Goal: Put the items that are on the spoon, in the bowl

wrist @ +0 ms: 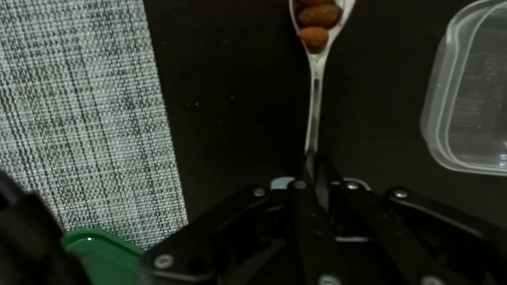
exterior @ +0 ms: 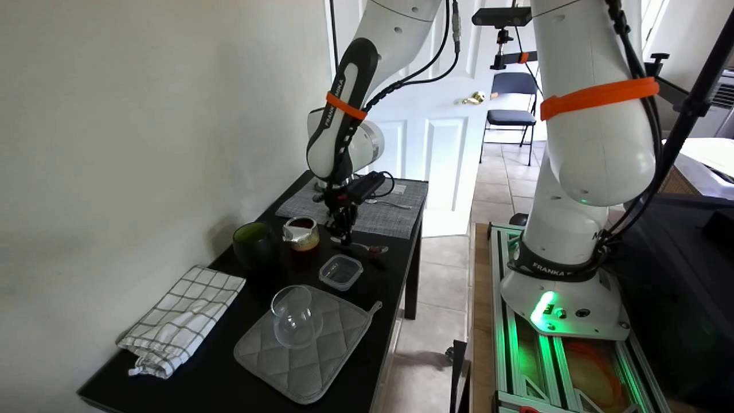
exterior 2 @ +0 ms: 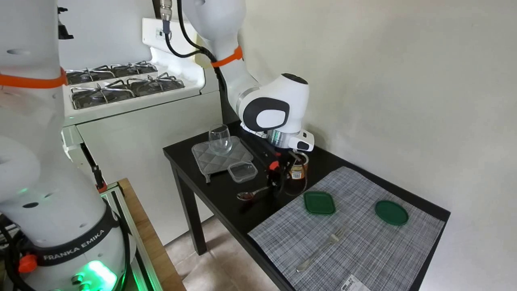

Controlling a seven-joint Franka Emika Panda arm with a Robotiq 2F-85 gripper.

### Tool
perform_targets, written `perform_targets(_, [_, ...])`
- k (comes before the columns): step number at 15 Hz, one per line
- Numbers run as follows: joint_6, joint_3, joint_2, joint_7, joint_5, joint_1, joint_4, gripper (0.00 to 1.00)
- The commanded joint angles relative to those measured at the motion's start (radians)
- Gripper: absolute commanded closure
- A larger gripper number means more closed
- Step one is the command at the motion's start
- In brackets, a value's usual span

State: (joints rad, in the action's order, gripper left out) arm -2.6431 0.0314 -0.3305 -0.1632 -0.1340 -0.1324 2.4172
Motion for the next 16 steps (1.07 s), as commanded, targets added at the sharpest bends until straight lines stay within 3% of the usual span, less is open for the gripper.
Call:
perform_targets(1, [0.079, -0.005, 0.049, -0.004, -0.004, -0.011, -0.003, 0.97])
perform_targets(8, [0.158, -0.013, 0.173, 0.012, -0.006, 0.021, 0.016, 0.97])
perform_targets(16, [0.061, -0.065, 0.228, -0.025, -0.090, 0.071, 0.024, 0.97])
